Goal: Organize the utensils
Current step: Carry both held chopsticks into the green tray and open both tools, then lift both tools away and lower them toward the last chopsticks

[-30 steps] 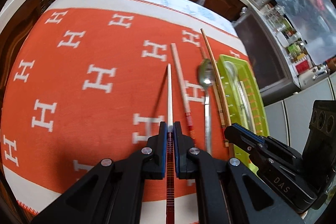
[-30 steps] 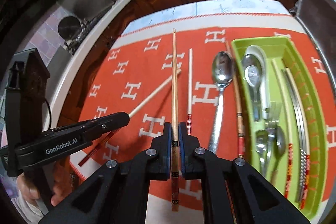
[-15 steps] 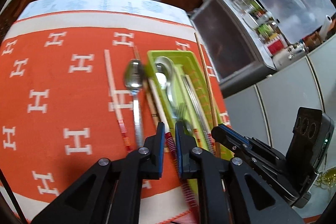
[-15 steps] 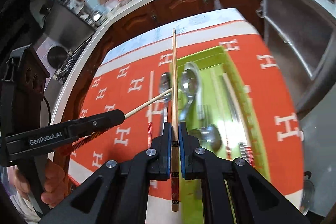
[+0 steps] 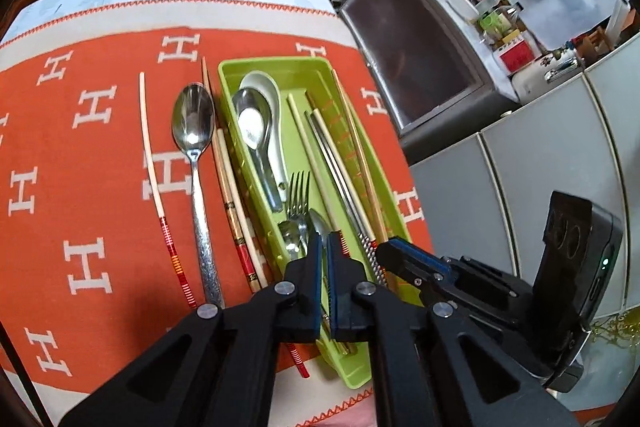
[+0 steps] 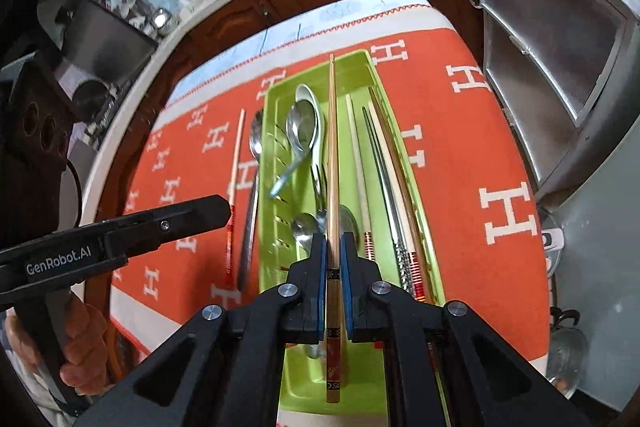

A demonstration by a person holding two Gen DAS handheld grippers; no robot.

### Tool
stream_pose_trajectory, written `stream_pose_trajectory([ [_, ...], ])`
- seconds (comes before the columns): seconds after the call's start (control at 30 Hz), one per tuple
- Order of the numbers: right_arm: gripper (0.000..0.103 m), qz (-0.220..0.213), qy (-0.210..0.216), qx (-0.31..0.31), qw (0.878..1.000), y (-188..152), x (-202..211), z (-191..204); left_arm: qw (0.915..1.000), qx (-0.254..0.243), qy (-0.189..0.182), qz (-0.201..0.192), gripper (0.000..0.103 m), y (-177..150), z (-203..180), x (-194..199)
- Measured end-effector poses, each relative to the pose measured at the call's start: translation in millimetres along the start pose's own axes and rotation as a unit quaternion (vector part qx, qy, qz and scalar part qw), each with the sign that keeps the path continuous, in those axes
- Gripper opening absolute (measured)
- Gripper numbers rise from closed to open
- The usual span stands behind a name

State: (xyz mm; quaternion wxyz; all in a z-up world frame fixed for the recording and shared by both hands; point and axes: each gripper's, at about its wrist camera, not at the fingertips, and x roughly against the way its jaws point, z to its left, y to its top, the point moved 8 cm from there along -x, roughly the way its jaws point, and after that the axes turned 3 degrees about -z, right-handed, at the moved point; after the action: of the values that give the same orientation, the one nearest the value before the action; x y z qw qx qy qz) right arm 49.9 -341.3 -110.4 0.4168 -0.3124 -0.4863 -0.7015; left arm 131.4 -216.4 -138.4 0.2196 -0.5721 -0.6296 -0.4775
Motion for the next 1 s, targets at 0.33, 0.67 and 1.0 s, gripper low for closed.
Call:
stream_pose_trajectory([
  [0.33, 0.028, -0.019, -0.02, 0.013, 1.0, 5, -1, 8, 0.9991, -0.003, 0.039, -0.017, 0.033, 0, 26, 14],
  [0.67, 0.028, -0.025, 0.027, 0.044, 0.998, -7, 14, 70, 0.9928, -0.006, 0.105, -0.057, 0.057, 4, 71, 48],
  [1.0, 0.028, 0.008, 0.013, 0.065, 0.998, -43, -10, 115, 0.9872, -0.028, 0.147, -0.056, 0.069, -18, 98, 55],
])
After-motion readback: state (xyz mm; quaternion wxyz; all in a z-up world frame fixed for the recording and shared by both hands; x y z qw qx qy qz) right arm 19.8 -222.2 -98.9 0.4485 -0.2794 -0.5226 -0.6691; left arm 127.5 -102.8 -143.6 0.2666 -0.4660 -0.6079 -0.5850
